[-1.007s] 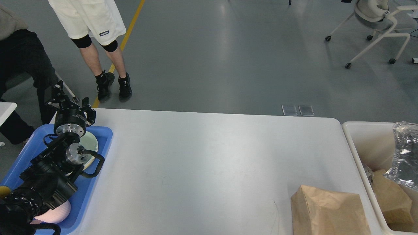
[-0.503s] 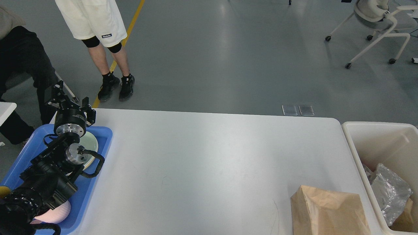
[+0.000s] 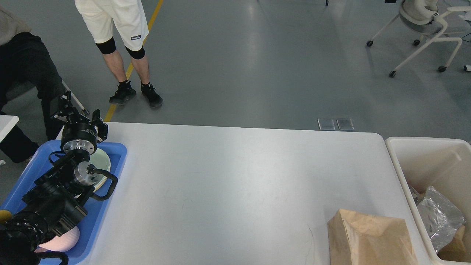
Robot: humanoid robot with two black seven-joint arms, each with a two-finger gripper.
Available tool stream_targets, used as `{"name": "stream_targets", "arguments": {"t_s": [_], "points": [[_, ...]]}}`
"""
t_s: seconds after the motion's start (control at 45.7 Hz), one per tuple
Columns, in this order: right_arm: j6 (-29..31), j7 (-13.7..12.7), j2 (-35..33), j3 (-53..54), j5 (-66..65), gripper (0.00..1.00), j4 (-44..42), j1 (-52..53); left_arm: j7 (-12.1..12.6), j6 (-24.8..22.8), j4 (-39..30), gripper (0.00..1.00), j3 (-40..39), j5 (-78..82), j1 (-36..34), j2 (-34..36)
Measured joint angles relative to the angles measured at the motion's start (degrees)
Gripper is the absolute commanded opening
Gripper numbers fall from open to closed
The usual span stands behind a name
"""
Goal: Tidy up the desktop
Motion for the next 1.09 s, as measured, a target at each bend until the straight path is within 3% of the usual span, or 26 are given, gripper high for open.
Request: {"name": "stream_targets", "arguments": {"t_s": [0.306, 0.547, 0.81, 1.094], "points": [[19.31, 0.0, 0.34, -5.84, -0.13, 1.0, 2.65, 17.79, 0.0, 0.0, 0.0, 0.96, 0.0, 0.0, 0.0, 0.0], [30.4, 0.03, 0.73, -8.69, -0.13, 1.0, 3.88, 28.01, 0.0, 0.0, 0.0, 0.96, 0.0, 0.0, 0.0, 0.0], [35.55, -0.18, 4.37, -8.83, -0.13, 1.0, 6.64, 34.7, 0.0, 0.0, -0.02, 0.96, 0.0, 0.0, 0.0, 0.0], [36.69, -0.09, 12.31, -8.55, 0.04, 1.0, 18.8, 43.02, 0.0, 0.0, -0.03, 0.96, 0.0, 0.0, 0.0, 0.0]]}}
